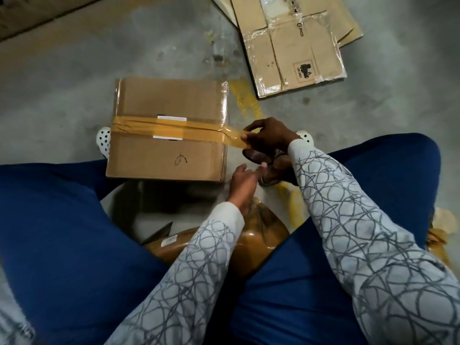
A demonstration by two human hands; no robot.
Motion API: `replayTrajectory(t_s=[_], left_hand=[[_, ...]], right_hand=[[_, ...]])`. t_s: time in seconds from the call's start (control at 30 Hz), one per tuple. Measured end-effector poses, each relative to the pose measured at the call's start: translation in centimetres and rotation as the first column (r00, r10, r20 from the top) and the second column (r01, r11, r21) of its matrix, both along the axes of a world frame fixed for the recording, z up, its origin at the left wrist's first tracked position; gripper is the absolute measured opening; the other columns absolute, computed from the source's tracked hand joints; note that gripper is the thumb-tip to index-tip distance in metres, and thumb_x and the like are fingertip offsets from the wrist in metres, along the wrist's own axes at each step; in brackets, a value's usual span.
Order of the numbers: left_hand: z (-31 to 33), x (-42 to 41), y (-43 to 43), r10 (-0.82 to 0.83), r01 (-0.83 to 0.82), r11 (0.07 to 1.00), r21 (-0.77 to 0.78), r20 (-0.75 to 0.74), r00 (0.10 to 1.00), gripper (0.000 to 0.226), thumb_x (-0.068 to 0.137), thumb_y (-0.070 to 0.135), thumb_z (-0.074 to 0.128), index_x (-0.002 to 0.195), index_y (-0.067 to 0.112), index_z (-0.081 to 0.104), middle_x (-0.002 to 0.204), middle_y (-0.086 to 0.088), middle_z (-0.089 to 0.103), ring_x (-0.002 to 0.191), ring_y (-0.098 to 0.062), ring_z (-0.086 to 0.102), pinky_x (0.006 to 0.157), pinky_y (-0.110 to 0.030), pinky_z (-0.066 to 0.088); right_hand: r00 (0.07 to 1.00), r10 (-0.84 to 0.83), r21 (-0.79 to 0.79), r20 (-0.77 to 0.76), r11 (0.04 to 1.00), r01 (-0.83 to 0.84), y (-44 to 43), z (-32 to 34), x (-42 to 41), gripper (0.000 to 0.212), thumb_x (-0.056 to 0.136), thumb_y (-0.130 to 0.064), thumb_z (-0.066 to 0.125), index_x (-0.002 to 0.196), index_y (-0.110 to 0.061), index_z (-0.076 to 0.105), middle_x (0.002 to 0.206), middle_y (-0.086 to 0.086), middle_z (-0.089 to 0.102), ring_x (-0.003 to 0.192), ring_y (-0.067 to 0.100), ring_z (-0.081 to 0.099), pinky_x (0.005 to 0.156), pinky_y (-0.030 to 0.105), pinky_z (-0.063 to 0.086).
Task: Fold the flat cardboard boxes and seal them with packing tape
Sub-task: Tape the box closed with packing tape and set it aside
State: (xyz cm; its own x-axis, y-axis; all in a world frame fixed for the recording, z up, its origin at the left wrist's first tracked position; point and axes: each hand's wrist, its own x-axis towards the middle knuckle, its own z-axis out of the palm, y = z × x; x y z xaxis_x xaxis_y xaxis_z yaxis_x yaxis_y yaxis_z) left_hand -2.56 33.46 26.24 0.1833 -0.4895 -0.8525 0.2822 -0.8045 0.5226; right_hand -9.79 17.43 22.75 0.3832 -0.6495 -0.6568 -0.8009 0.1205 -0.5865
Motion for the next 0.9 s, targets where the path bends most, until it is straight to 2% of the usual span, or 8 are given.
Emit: replayTrajectory(t_s=[0.1,0.2,0.27,0.4,0.47,0.6,0.7,0.9], left_hand=[[-2.3,-1.3,-2.4,0.320,-0.315,0.947,0.055,-0.194,0.927,0.053,0.091,0.045,0.067,0.136,0.019,0.057,0.135,-0.002,0.059,0.118,-0.019,0.051,0.108,-0.039,0.039],[-4.5,-1.6,-3.4,0.431,-0.430,0.902,0.031,-0.034,0.902,0.010,0.093,0.029,0.067,0.093,0.020,0.072,0.109,-0.004,0.072,0.105,-0.021,0.063,0.084,-0.025,0.047],[-5.5,-1.6,-3.4,0.452,-0.452,0.892,0.028,-0.011,0.892,0.013,0.094,0.022,0.065,0.083,0.019,0.071,0.097,-0.005,0.073,0.094,-0.022,0.067,0.079,-0.028,0.053],[-7.8,-1.2,-3.6,0.329,-0.325,0.944,-0.053,0.168,0.929,0.019,0.081,0.042,0.072,0.066,0.030,0.074,0.074,0.002,0.070,0.086,-0.032,0.072,0.082,-0.041,0.058],[-8.8,-1.2,-3.6,0.252,-0.238,0.968,-0.082,0.289,0.924,0.022,0.078,0.047,0.072,0.066,0.029,0.073,0.069,0.006,0.070,0.077,-0.025,0.070,0.078,-0.041,0.058],[-9.3,-1.2,-3.7,0.183,-0.108,0.978,-0.181,0.475,0.861,0.036,0.090,0.029,0.072,0.058,0.020,0.057,0.052,0.012,0.052,0.053,0.002,0.049,0.058,-0.020,0.042],[-10.0,-1.2,-3.6,0.106,-0.029,0.989,-0.144,0.560,0.822,0.033,0.092,0.028,0.070,0.064,0.012,0.061,0.057,0.012,0.057,0.060,0.004,0.055,0.059,-0.012,0.039],[-10.2,-1.0,-4.0,0.095,-0.024,0.990,-0.140,0.531,0.842,0.024,0.093,0.038,0.064,0.078,0.020,0.065,0.078,0.003,0.071,0.076,-0.009,0.069,0.070,-0.027,0.055]], right_hand=[[0.997,-0.079,0.095,0.019,0.992,0.077,0.3,-1.0,-0.4,0.050,0.076,-0.050,0.082,0.117,-0.024,0.071,0.101,0.000,0.071,0.094,0.014,0.066,0.087,0.030,0.051],[0.987,-0.141,0.278,0.074,0.954,0.116,-0.3,-2.2,-1.6,0.047,0.078,-0.045,0.083,0.118,-0.024,0.071,0.107,0.001,0.070,0.095,0.017,0.067,0.088,0.034,0.057],[0.937,-0.325,0.406,0.129,0.879,0.249,-1.5,-3.4,-2.8,0.032,0.083,-0.041,0.080,0.108,-0.023,0.073,0.093,0.003,0.070,0.078,0.016,0.065,0.073,0.031,0.058],[0.805,-0.593,0.058,-0.003,0.804,0.592,-4.3,-10.4,-4.6,0.017,0.086,-0.035,0.076,0.096,-0.021,0.073,0.081,0.005,0.068,0.068,0.017,0.061,0.066,0.031,0.054],[0.861,-0.478,-0.109,-0.175,0.878,0.466,-5.0,-14.4,-4.9,0.017,0.084,-0.030,0.075,0.100,-0.023,0.075,0.093,0.005,0.074,0.086,0.018,0.068,0.080,0.029,0.054],[0.952,-0.057,-0.077,-0.299,0.996,0.035,-4.9,-21.1,-3.6,0.019,0.086,-0.023,0.067,0.103,-0.028,0.074,0.111,0.013,0.065,0.110,0.032,0.062,0.088,0.037,0.051],[0.953,0.107,-0.155,-0.282,0.976,-0.156,-3.2,-24.3,-2.4,0.023,0.086,-0.031,0.066,0.107,-0.029,0.073,0.113,0.010,0.057,0.111,0.034,0.058,0.089,0.039,0.052],[0.931,0.198,-0.336,-0.305,0.893,-0.300,-2.3,-26.6,-1.7,0.022,0.094,-0.033,0.060,0.110,-0.019,0.063,0.120,0.018,0.046,0.105,0.040,0.055,0.072,0.046,0.050]])
